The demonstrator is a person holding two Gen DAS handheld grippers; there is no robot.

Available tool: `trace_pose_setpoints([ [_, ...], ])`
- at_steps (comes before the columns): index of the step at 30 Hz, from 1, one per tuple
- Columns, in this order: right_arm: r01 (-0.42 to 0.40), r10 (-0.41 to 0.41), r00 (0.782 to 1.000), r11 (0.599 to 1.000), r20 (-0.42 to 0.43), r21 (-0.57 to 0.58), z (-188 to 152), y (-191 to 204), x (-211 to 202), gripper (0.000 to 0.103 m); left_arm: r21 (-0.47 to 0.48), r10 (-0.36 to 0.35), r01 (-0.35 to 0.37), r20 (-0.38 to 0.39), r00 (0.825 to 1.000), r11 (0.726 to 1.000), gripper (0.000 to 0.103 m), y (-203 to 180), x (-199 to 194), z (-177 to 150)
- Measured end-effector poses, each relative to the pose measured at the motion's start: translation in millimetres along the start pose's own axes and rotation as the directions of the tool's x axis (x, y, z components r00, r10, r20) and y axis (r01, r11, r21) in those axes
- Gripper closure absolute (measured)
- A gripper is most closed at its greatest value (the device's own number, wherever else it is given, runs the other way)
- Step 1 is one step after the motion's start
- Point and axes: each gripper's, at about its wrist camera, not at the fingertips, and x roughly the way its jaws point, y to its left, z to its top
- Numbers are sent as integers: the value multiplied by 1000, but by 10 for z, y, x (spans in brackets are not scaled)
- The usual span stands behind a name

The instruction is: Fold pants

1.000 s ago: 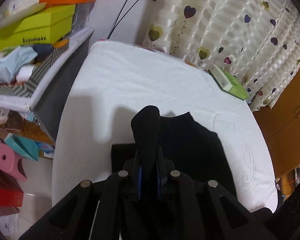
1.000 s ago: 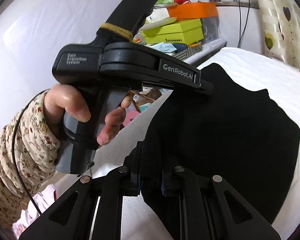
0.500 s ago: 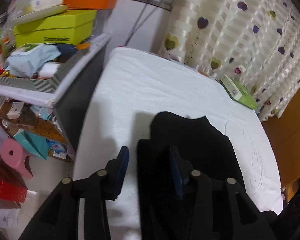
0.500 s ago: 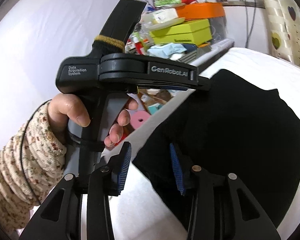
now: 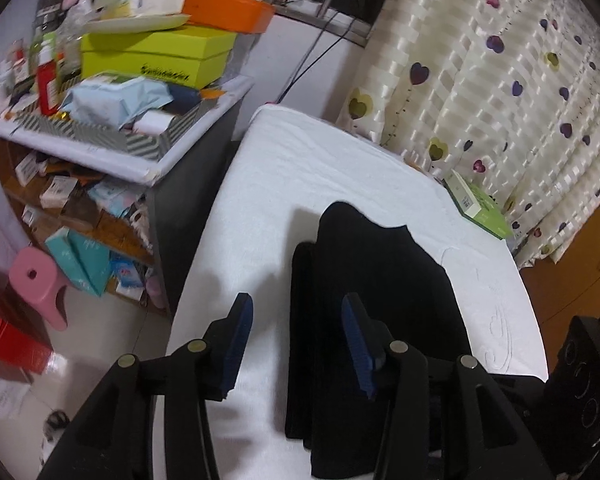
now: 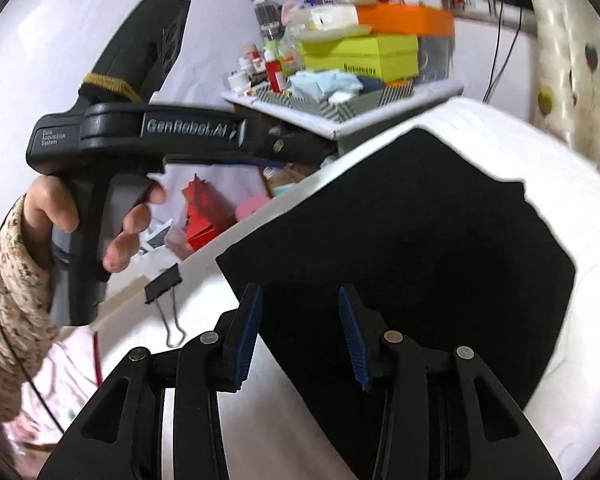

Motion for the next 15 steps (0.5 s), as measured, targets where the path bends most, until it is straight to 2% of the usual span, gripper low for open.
trace_pose_setpoints([
  [2,-6,4,1000,998,-23,-61,-11,68,6,60,-13,4,-4,4,1000,1000,53,17,-56,-68],
  [4,-16,9,998,995,-65,-103,-22,124,85,42,-38,1,-1,12,1000,999,52,49,-108,-124],
  [6,25,-36,997,987,-69,-156,-45,187,166,40,-63,1,1,26,1000,998,50,72,-146,-173],
  [8,99,-119,991,966,-68,-240,-133,312,221,40,-79,36,-33,33,999,996,48,81,-153,-226],
  [10,145,-169,983,950,-66,-276,-148,342,271,40,-93,46,-44,26,999,995,48,106,-136,-270],
  [12,224,-251,967,920,-44,-323,-139,385,356,39,-125,51,-48,20,998,991,48,161,-127,-305],
  [15,281,-317,948,881,-36,-380,-144,429,463,37,-170,44,-39,26,999,985,48,238,-143,-355],
])
